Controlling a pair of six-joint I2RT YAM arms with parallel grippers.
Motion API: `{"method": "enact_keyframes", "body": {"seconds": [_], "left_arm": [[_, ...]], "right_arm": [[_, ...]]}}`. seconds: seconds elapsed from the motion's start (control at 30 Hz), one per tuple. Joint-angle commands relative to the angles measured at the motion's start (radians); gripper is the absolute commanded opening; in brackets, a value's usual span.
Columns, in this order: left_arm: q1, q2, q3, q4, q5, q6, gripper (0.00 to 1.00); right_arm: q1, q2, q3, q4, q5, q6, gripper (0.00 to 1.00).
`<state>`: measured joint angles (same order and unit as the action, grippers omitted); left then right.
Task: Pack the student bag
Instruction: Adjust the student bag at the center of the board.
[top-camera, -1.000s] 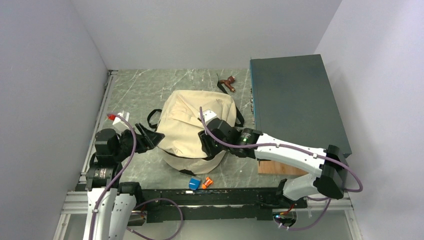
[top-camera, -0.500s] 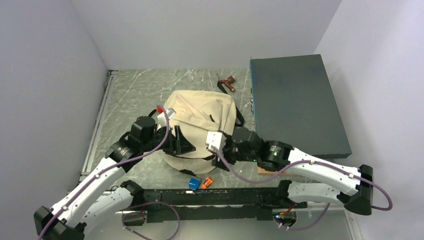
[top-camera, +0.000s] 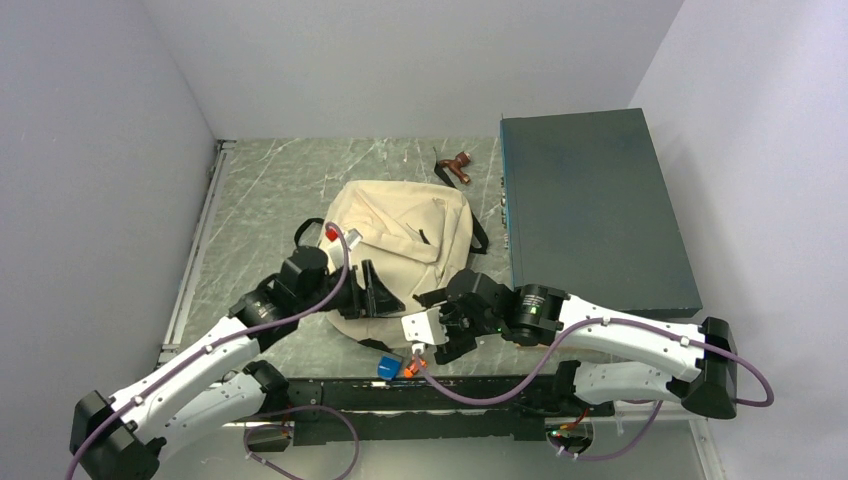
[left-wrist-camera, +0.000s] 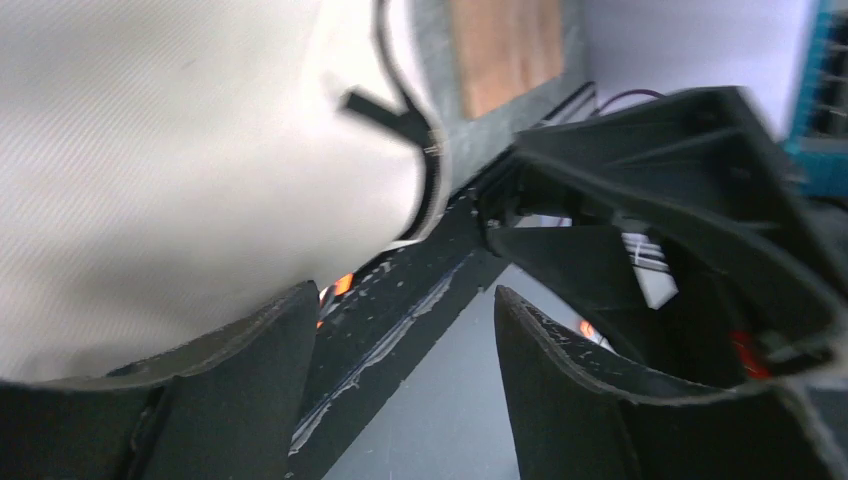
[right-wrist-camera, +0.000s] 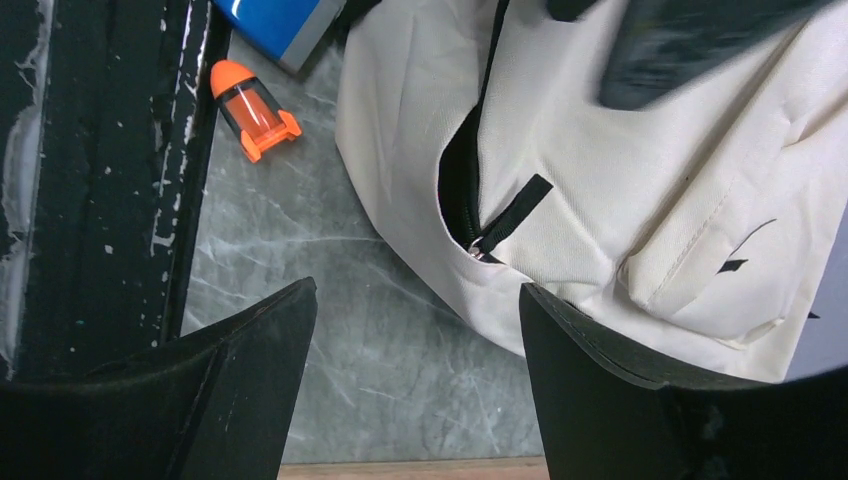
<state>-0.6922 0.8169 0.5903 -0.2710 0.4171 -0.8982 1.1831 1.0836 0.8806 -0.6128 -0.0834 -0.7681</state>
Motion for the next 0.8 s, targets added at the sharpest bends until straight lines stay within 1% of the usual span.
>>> {"method": "enact_keyframes", "body": {"seconds": [0.0, 0.07, 0.13, 0.27, 0.37, 0.4, 0.5, 0.53, 0.6, 0.67, 0.77], "left_arm": [[-0.007, 0.022, -0.099, 0.096, -0.105, -0.097, 0.67], [0.001, 0.057, -0.111, 0.081, -0.171, -0.066, 0.61], [0.038, 0.094, -0.129, 0.085, -0.197, -0.045, 0.56], [0.151, 0.153, -0.202, 0.159, -0.133, -0.033, 0.47], [0.21, 0.158, -0.228, 0.162, -0.124, -0.018, 0.44], [0.216, 0.153, -0.231, 0.172, -0.113, -0.013, 0.45], [0.212, 0.139, -0.21, 0.208, -0.057, 0.038, 0.54], [0.212, 0.136, -0.192, 0.203, -0.04, 0.05, 0.56], [0.209, 0.114, -0.179, 0.197, -0.028, 0.069, 0.58], [0.208, 0.075, -0.184, 0.205, -0.024, 0.071, 0.63], [0.207, 0.052, -0.185, 0.178, -0.061, 0.055, 0.67]], "right_arm": [[0.021, 0.073, 0.008, 0.071, 0.063, -0.088, 0.74], [0.027, 0.101, 0.01, 0.099, 0.11, -0.092, 0.73], [0.027, 0.127, 0.018, 0.093, 0.124, -0.099, 0.73], [0.03, 0.156, 0.024, 0.095, 0.154, -0.109, 0.72], [0.034, 0.166, 0.042, 0.096, 0.203, -0.095, 0.72], [0.036, 0.164, 0.047, 0.102, 0.229, -0.077, 0.72], [0.033, 0.113, 0.02, 0.149, 0.318, -0.036, 0.74], [0.033, 0.091, 0.021, 0.146, 0.335, -0.019, 0.75], [0.034, 0.048, 0.026, 0.134, 0.337, 0.01, 0.75], [0.043, 0.005, 0.039, 0.125, 0.323, 0.025, 0.76], [0.077, -0.017, 0.094, 0.095, 0.322, 0.056, 0.76]]}}
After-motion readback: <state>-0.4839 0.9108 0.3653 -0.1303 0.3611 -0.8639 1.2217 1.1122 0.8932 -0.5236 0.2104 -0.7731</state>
